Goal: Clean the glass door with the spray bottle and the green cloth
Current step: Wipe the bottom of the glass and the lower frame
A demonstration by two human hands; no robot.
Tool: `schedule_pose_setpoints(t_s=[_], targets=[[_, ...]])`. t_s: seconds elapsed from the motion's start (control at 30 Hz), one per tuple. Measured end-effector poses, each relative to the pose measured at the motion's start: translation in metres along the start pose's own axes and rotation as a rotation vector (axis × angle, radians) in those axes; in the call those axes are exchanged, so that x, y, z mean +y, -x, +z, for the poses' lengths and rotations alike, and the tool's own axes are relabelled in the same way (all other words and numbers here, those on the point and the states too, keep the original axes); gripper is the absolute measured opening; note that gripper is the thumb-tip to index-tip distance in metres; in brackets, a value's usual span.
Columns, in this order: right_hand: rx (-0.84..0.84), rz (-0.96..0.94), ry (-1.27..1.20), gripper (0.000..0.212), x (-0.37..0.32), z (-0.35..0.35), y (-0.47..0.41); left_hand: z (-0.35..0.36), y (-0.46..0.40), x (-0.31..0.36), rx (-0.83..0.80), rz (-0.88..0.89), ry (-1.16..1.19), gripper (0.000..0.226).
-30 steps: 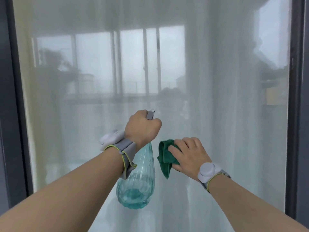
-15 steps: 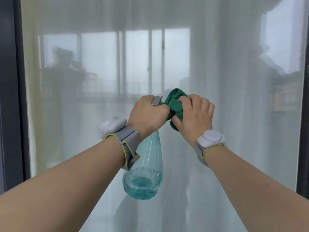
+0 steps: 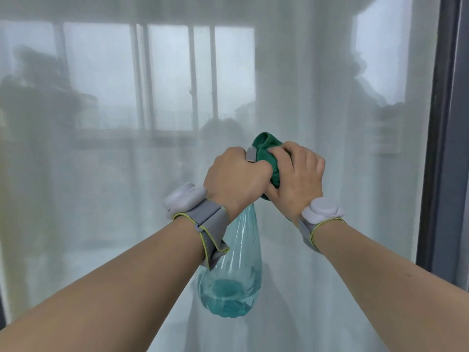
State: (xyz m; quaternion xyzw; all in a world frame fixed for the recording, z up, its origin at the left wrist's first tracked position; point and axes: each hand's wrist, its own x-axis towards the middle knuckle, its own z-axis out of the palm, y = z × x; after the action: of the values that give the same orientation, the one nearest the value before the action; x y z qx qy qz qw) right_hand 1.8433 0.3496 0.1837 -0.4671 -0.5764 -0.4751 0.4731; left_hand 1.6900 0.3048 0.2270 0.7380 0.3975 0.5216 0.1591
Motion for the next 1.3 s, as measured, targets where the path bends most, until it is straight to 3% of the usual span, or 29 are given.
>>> schedule_pose_setpoints(t_s=[0.17, 0.4, 0.77, 0.9, 1.03, 1.13, 1.3], targets=[[-0.079, -0.063, -0.001, 0.055, 0.008, -0.005, -0.003, -0.006, -0.008, 0.022, 0.013, 0.016, -0.022, 0.019], [-0.067, -0.066, -0.024, 0.046, 0.01, -0.006, 0.009, 0.013, 0.004, 0.042, 0.192, 0.09, -0.186, 0.019], [-0.13, -0.262, -0.095, 0.044, 0.057, -0.017, 0.057, 0.074, 0.053, 0.024, 0.242, -0.077, -0.133, 0.017], [-0.214, -0.346, -0.214, 0.041, 0.069, -0.022, 0.09, 0.112, 0.073, 0.024, 0.27, -0.107, -0.193, 0.029], [-0.3, -0.49, -0.264, 0.04, 0.098, -0.035, 0.103, 0.128, 0.072, 0.033, 0.229, -0.133, -0.108, 0.016], [-0.372, -0.589, -0.202, 0.045, 0.134, -0.047, 0.119, 0.149, 0.067, 0.05, 0.108, -0.158, 0.029, 0.021], [-0.35, -0.664, -0.166, 0.045, 0.171, -0.064, 0.155, 0.197, 0.076, 0.067, 0.022, -0.191, -0.028, 0.021]])
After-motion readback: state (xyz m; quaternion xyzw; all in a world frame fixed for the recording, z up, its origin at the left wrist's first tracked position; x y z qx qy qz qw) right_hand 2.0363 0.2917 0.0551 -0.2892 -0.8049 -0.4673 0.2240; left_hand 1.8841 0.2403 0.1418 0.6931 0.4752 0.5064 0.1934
